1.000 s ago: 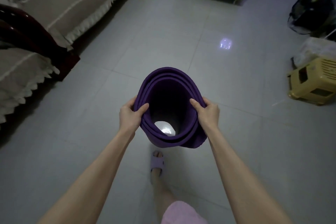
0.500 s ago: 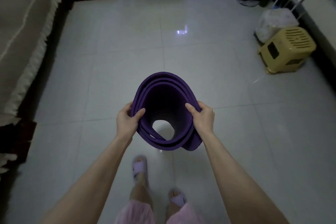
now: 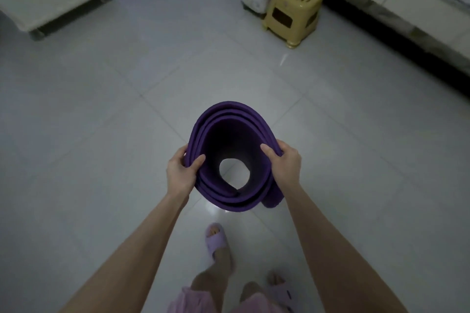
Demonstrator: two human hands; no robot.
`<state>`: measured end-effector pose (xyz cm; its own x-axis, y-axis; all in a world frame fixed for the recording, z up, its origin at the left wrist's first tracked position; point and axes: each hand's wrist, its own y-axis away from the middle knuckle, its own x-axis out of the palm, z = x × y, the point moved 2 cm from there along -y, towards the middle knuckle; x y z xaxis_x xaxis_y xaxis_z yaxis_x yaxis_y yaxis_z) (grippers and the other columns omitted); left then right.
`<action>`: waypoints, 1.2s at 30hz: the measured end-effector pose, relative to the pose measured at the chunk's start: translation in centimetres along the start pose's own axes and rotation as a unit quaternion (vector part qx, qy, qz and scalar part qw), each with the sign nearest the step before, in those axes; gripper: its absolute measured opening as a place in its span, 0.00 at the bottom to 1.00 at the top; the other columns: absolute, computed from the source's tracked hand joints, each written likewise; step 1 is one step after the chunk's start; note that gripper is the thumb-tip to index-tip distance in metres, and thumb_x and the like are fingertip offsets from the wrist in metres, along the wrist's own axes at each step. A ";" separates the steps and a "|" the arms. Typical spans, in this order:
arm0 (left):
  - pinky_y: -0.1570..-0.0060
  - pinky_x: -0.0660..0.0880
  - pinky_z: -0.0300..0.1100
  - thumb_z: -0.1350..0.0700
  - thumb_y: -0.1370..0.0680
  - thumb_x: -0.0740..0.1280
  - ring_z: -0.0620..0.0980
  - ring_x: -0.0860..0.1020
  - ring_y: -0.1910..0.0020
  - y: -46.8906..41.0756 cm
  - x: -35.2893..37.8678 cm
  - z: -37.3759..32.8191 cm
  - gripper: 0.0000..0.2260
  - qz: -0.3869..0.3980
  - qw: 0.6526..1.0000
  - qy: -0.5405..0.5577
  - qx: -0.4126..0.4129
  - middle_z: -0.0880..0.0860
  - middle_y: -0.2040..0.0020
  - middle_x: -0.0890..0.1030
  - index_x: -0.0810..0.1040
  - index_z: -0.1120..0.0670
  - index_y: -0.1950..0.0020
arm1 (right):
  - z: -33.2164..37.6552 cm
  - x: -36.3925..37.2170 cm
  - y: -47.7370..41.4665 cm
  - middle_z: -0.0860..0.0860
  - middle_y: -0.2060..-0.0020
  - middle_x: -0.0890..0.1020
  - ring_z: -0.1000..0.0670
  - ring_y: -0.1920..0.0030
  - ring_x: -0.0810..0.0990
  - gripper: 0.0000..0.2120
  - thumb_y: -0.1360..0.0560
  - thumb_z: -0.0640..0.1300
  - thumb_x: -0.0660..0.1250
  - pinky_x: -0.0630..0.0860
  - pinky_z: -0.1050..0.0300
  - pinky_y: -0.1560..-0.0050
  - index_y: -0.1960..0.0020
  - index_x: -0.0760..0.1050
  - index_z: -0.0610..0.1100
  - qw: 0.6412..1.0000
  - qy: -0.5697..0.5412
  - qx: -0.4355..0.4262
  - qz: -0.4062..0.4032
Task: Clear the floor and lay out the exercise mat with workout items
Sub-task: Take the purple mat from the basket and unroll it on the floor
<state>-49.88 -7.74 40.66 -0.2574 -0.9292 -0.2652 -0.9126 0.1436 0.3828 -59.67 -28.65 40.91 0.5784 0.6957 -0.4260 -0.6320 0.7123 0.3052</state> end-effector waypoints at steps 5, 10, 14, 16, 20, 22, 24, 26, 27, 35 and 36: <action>0.50 0.79 0.47 0.59 0.25 0.70 0.52 0.81 0.51 -3.8 0.4 -0.1 0.17 0.079 0.996 -0.032 0.014 0.54 0.48 0.82 0.75 0.57 0.37 | -0.9 1.3 0.1 0.49 0.63 0.82 0.47 0.61 0.79 0.09 0.25 0.46 0.69 0.74 0.55 0.56 0.51 0.80 0.41 0.997 -0.015 0.031 -0.071; 0.47 0.79 0.52 0.60 0.25 0.70 0.53 0.81 0.51 -6.4 0.7 0.9 0.16 0.143 0.988 -0.058 0.031 0.54 0.49 0.82 0.75 0.57 0.37 | -3.1 3.0 1.0 0.53 0.62 0.81 0.51 0.60 0.77 0.10 0.26 0.47 0.69 0.68 0.62 0.58 0.48 0.81 0.42 0.989 -0.028 0.058 -0.132; 0.47 0.79 0.50 0.60 0.25 0.70 0.53 0.81 0.51 -8.0 0.9 2.2 0.16 0.183 0.979 -0.075 0.056 0.54 0.48 0.82 0.75 0.56 0.37 | -5.0 4.6 2.1 0.56 0.65 0.79 0.56 0.65 0.76 0.08 0.26 0.46 0.69 0.66 0.71 0.65 0.50 0.81 0.43 0.980 -0.045 0.065 -0.182; 0.46 0.78 0.49 0.60 0.25 0.69 0.53 0.81 0.50 -9.1 1.0 3.0 0.17 0.197 0.975 -0.082 0.068 0.54 0.47 0.82 0.75 0.57 0.36 | -6.0 5.8 2.6 0.57 0.66 0.79 0.59 0.65 0.76 0.08 0.25 0.46 0.69 0.67 0.72 0.64 0.51 0.81 0.43 0.976 -0.057 0.074 -0.199; 0.47 0.78 0.47 0.60 0.25 0.69 0.51 0.80 0.50 -11.8 2.5 4.2 0.17 0.243 0.961 -0.108 0.083 0.53 0.48 0.82 0.75 0.56 0.36 | -7.8 7.8 2.3 0.55 0.65 0.80 0.56 0.64 0.77 0.07 0.25 0.46 0.69 0.69 0.70 0.62 0.51 0.81 0.44 0.962 -0.077 0.097 -0.245; 0.48 0.78 0.46 0.60 0.25 0.69 0.50 0.80 0.51 -13.4 3.9 3.8 0.17 0.259 0.954 -0.119 0.093 0.52 0.49 0.82 0.75 0.55 0.37 | -8.3 8.2 1.3 0.54 0.65 0.80 0.57 0.65 0.76 0.07 0.25 0.45 0.69 0.68 0.73 0.63 0.50 0.81 0.43 0.956 -0.080 0.102 -0.262; 0.47 0.78 0.46 0.60 0.25 0.69 0.50 0.80 0.51 -16.4 6.4 3.8 0.16 0.285 0.943 -0.137 0.103 0.51 0.49 0.82 0.76 0.55 0.37 | -9.2 8.8 -1.4 0.55 0.66 0.80 0.58 0.66 0.75 0.07 0.25 0.45 0.69 0.68 0.73 0.64 0.51 0.81 0.42 0.945 -0.084 0.119 -0.293; 0.47 0.78 0.47 0.60 0.25 0.69 0.51 0.80 0.51 -17.8 7.7 3.4 0.16 0.299 0.936 -0.147 0.113 0.52 0.49 0.82 0.76 0.55 0.37 | -9.4 9.0 -2.5 0.55 0.67 0.79 0.59 0.66 0.75 0.08 0.25 0.45 0.69 0.68 0.73 0.65 0.51 0.81 0.41 0.940 -0.087 0.126 -0.304; 0.47 0.78 0.47 0.60 0.25 0.69 0.51 0.80 0.51 -18.7 8.4 3.4 0.16 0.307 0.933 -0.149 0.117 0.52 0.50 0.82 0.76 0.55 0.38 | -9.5 9.2 -3.2 0.55 0.67 0.79 0.60 0.67 0.75 0.07 0.25 0.45 0.69 0.68 0.73 0.65 0.51 0.81 0.41 0.938 -0.093 0.127 -0.309; 0.49 0.78 0.45 0.61 0.26 0.70 0.49 0.81 0.54 -24.1 12.9 4.5 0.17 0.345 0.914 -0.167 0.135 0.52 0.51 0.82 0.75 0.55 0.37 | -11.6 11.3 -7.5 0.54 0.62 0.82 0.60 0.64 0.76 0.09 0.26 0.43 0.69 0.68 0.74 0.61 0.47 0.81 0.41 0.914 -0.109 0.141 -0.363; 0.49 0.78 0.46 0.61 0.26 0.70 0.49 0.81 0.54 -24.4 12.9 5.0 0.17 0.349 0.912 -0.174 0.129 0.51 0.52 0.82 0.75 0.54 0.37 | -11.9 11.7 -7.5 0.53 0.62 0.82 0.58 0.63 0.77 0.09 0.26 0.43 0.69 0.69 0.72 0.60 0.47 0.81 0.41 0.913 -0.113 0.145 -0.364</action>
<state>-32.54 -21.49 23.49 -0.8483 -0.4233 -0.3182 -0.5209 0.7752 0.3575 -54.28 -26.99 23.48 0.9030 0.0070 -0.4297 0.1062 0.9652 0.2389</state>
